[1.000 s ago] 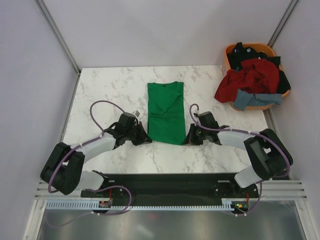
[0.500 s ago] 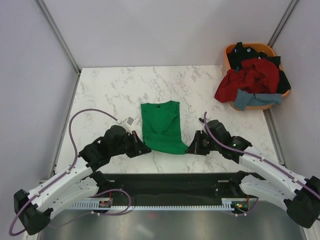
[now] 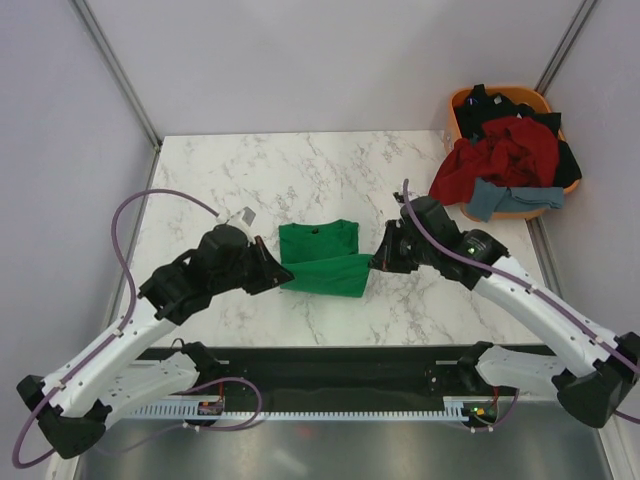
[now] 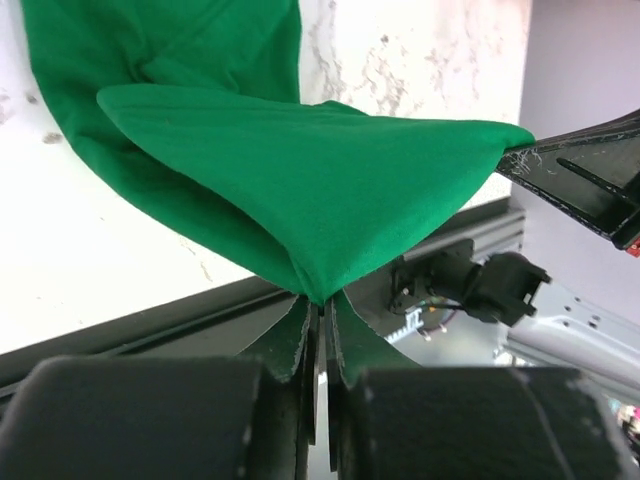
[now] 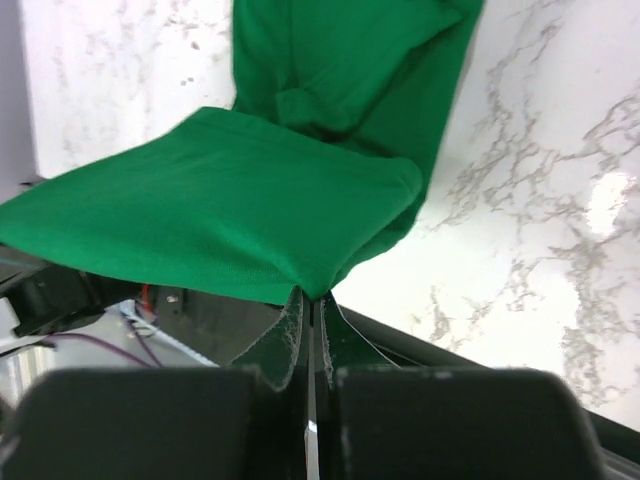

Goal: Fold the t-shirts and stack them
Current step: Fold the tshirt

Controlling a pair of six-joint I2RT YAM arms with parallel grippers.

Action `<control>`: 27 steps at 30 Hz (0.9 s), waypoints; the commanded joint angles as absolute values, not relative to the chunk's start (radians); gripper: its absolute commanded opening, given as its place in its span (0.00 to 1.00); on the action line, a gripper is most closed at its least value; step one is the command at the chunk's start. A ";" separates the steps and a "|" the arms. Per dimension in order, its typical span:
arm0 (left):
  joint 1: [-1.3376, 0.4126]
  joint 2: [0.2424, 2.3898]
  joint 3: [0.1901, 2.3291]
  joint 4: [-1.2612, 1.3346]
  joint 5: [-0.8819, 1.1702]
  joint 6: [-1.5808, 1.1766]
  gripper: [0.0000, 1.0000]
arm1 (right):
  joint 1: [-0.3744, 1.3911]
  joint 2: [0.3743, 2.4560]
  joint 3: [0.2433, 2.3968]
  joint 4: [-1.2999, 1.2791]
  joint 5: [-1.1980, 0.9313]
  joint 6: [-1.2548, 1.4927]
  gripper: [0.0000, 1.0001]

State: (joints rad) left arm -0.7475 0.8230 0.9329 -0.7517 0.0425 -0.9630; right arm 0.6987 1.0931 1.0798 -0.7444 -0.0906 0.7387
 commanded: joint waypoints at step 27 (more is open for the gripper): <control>-0.273 1.633 1.261 -0.519 0.270 -0.594 0.02 | 0.427 1.888 1.646 -0.744 -0.123 0.416 0.00</control>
State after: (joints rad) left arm -0.3119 1.5703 1.2121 -0.5785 0.2245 -0.6567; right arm 0.4622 1.8359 1.5787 -0.7506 -0.1246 0.4686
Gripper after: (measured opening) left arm 0.042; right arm 0.010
